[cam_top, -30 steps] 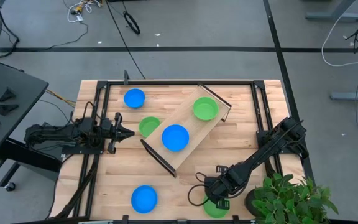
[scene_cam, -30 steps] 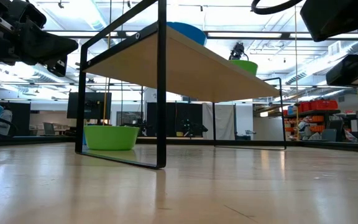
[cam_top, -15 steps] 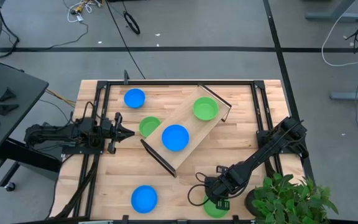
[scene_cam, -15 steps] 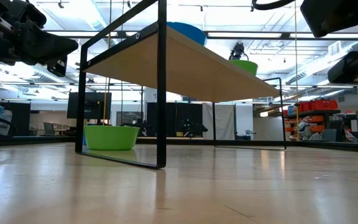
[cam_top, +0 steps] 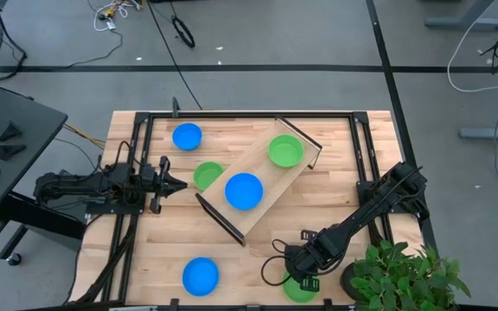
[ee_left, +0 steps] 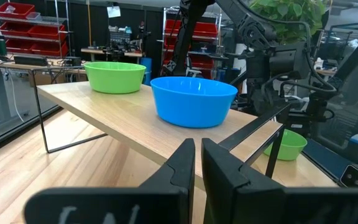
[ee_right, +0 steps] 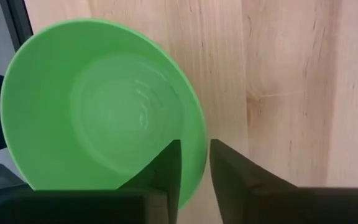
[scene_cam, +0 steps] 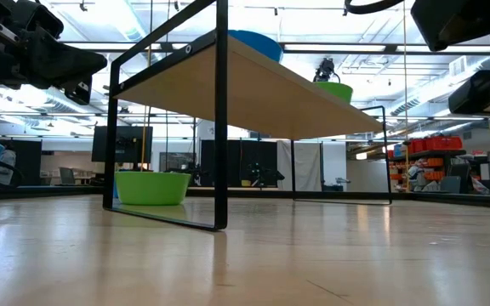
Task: Pick & Place Mini bowls
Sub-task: Stack the bottom green bowl on top of the green bowl on the shelf
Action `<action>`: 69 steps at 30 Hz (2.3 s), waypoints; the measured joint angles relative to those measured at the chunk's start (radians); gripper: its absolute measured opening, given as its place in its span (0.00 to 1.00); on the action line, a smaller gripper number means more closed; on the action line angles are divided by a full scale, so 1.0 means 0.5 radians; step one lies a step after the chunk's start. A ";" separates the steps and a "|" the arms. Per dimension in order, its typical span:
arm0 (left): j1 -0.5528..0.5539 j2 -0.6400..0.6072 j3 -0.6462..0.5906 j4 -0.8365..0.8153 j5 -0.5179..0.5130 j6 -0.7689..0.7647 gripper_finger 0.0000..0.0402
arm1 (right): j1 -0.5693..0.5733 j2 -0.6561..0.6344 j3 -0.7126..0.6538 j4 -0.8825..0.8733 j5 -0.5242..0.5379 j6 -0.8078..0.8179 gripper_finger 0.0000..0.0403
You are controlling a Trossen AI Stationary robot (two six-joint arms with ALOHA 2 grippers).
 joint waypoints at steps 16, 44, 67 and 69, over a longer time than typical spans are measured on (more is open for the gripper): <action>0.000 0.000 0.000 0.000 0.000 0.000 0.08 | -0.011 -0.001 0.000 0.001 -0.044 0.013 0.01; 0.000 0.000 0.000 0.000 -0.001 0.000 0.08 | -0.245 -0.812 0.000 -0.319 -0.159 0.367 0.00; 0.000 0.000 0.000 0.000 0.000 0.000 0.08 | -0.949 -0.930 0.744 -0.905 -0.152 -0.216 0.00; 0.000 0.000 0.000 0.000 0.000 0.000 0.08 | -1.002 -0.930 0.819 -0.955 -0.152 -0.260 0.00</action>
